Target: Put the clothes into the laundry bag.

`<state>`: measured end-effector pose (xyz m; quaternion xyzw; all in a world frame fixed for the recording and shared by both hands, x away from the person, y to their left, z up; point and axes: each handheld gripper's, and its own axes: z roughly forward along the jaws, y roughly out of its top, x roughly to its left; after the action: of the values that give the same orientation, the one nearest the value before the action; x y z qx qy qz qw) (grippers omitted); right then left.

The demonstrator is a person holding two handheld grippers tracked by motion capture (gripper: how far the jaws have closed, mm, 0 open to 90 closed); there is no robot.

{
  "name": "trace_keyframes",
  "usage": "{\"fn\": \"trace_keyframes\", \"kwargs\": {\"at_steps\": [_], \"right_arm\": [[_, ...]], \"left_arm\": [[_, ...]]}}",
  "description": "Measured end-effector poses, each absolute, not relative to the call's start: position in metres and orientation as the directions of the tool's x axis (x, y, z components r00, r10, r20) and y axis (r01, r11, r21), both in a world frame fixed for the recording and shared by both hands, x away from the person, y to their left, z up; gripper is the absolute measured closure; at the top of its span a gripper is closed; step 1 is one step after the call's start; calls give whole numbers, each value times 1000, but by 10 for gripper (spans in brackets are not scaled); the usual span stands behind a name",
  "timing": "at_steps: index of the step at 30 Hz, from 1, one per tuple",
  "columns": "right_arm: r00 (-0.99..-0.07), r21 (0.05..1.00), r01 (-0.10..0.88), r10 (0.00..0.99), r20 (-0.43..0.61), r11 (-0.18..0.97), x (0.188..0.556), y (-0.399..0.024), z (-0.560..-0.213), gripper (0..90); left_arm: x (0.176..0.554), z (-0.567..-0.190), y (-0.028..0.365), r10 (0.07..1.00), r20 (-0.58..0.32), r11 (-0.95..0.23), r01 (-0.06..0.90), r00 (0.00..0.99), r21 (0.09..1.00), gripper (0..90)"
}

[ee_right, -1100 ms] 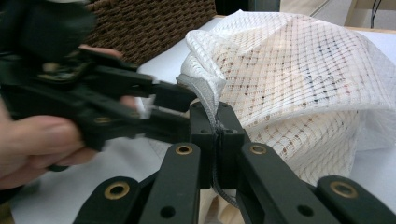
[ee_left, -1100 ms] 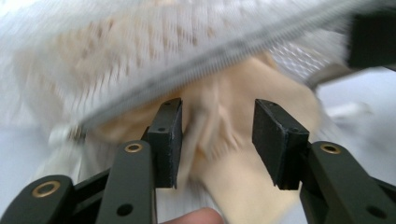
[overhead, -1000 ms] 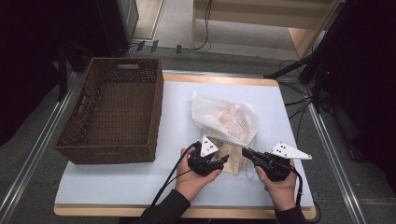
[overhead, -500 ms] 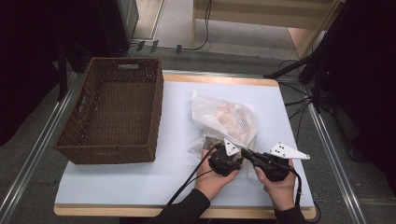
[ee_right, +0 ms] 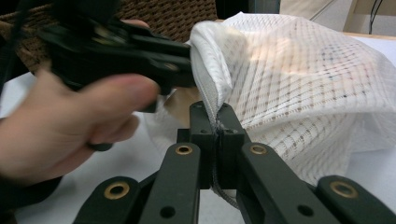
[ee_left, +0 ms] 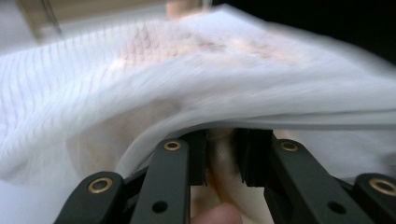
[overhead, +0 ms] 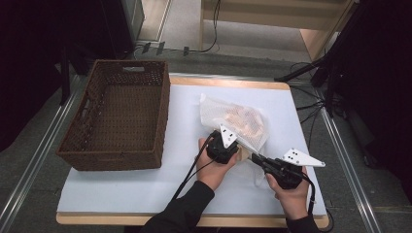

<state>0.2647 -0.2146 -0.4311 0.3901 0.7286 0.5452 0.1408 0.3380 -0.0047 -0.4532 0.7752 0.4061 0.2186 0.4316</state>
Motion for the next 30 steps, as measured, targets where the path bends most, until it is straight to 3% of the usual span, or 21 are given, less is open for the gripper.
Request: {"fn": "trace_keyframes", "kwargs": {"at_steps": [4, 11, 19, 21, 23, 26, 30], "right_arm": [[-650, 901, 423, 725, 229, 94, 266, -217, -433, 884], [-647, 899, 427, 727, 230, 96, 268, -218, -435, 884], [-648, 896, 433, 726, 230, 103, 268, -214, -437, 884], [-651, 894, 434, 724, 226, 111, 268, -212, -438, 884], [-654, 892, 437, 721, 229, 113, 268, -210, -439, 884], [-654, 893, 436, 721, 228, 113, 268, -210, -439, 884], [-653, 895, 433, 722, 230, 106, 267, -214, -438, 884]], "left_arm": [[343, -464, -1, 799, -61, -297, 481, 599, 825, 738], [315, -449, 11, 731, -83, -328, 456, 677, 827, 502], [312, -473, 10, 753, -119, -367, 563, 647, 740, 442], [313, -472, 4, 754, -125, -358, 564, 644, 744, 488], [315, -471, -6, 742, -118, -370, 550, 660, 749, 640], [321, -466, -16, 741, -134, -323, 524, 658, 788, 781], [329, -455, -16, 752, -180, -183, 463, 635, 867, 805]]}}
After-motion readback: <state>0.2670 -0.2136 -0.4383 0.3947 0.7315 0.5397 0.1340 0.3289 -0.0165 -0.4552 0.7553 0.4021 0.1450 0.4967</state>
